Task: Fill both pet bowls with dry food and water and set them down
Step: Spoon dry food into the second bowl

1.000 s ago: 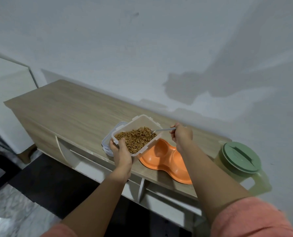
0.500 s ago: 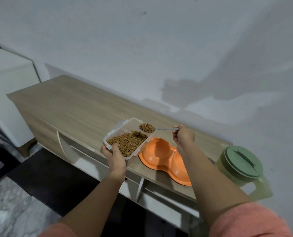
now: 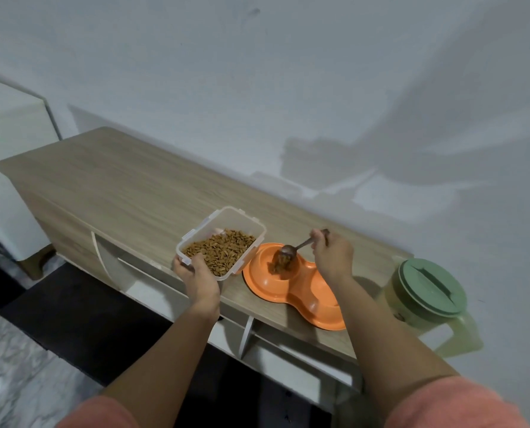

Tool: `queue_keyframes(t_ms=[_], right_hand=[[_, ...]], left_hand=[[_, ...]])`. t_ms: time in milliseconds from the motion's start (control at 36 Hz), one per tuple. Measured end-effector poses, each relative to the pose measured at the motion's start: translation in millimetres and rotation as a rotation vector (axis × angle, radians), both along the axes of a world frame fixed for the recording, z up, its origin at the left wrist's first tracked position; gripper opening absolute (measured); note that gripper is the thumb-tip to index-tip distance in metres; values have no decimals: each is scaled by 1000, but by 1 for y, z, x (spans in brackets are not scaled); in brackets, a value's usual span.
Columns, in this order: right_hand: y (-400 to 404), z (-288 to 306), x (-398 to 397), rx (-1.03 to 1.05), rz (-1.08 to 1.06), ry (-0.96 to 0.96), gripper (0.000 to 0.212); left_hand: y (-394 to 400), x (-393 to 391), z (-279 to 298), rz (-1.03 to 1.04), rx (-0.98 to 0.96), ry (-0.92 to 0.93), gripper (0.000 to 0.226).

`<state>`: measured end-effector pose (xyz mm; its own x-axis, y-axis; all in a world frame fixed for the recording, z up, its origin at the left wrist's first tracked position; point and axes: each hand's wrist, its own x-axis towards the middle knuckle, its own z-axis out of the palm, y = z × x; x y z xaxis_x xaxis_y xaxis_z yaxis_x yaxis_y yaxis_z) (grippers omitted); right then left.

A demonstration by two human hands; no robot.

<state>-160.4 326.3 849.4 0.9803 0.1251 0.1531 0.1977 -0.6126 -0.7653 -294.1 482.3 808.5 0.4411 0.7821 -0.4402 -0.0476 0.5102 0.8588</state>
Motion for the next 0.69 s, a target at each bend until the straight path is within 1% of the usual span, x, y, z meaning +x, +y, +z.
queue_keyframes(t_ms=[56, 111, 167, 222, 278, 361, 472, 556, 611, 694], right_hand=[[3, 4, -5, -23, 35, -67, 28], [8, 11, -7, 13, -2, -164, 27], [13, 23, -7, 109, -61, -254, 27], [20, 35, -7, 213, -103, -290, 27], [29, 44, -8, 299, -94, -273, 26], [43, 46, -11, 367, 9, -194, 21], [55, 38, -17, 235, 191, -108, 20], [60, 30, -22, 136, 269, -112, 24], [63, 25, -24, 118, 276, -93, 24], [66, 21, -24, 205, 209, 43, 23]], left_hand=[[-1, 0, 0, -4, 6, -2, 57], [-1, -1, 0, -4, 16, -3, 57], [-1, -1, 0, -11, 25, 0, 58], [-1, -2, 0, -15, 36, 3, 58], [-1, -3, 1, -17, 45, 9, 58], [-3, -5, 4, -24, 65, 11, 58], [-4, -6, 4, -28, 97, 8, 57], [-3, -7, 7, -51, 102, -26, 58], [-3, -7, 10, -81, 127, -41, 57], [-3, -7, 12, -116, 147, -46, 55]])
